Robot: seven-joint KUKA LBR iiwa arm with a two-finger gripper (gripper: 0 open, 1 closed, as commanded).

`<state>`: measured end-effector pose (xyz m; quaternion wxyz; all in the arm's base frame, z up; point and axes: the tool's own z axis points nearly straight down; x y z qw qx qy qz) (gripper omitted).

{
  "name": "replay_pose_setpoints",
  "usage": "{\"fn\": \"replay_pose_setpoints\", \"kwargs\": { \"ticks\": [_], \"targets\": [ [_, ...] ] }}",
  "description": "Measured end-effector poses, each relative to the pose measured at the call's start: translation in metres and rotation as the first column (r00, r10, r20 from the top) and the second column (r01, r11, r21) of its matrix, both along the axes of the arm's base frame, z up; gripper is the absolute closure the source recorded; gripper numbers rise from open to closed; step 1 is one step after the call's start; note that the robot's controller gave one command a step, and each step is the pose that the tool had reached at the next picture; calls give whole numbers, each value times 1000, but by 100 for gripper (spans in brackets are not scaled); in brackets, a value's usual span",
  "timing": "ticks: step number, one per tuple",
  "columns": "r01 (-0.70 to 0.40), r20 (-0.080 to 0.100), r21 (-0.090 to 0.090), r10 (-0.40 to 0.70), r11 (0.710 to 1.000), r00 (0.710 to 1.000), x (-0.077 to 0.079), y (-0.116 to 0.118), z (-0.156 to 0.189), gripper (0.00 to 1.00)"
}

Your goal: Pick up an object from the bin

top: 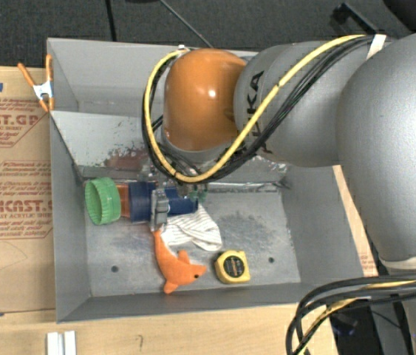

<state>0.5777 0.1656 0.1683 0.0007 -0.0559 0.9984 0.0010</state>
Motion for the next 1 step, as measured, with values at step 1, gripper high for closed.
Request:
{"fn": "replay_pose_setpoints", "kwargs": {
  "ticks": [1],
  "targets": [
    [0, 0, 0, 0, 1000, 1000, 0, 0, 0, 100]
  ]
}}
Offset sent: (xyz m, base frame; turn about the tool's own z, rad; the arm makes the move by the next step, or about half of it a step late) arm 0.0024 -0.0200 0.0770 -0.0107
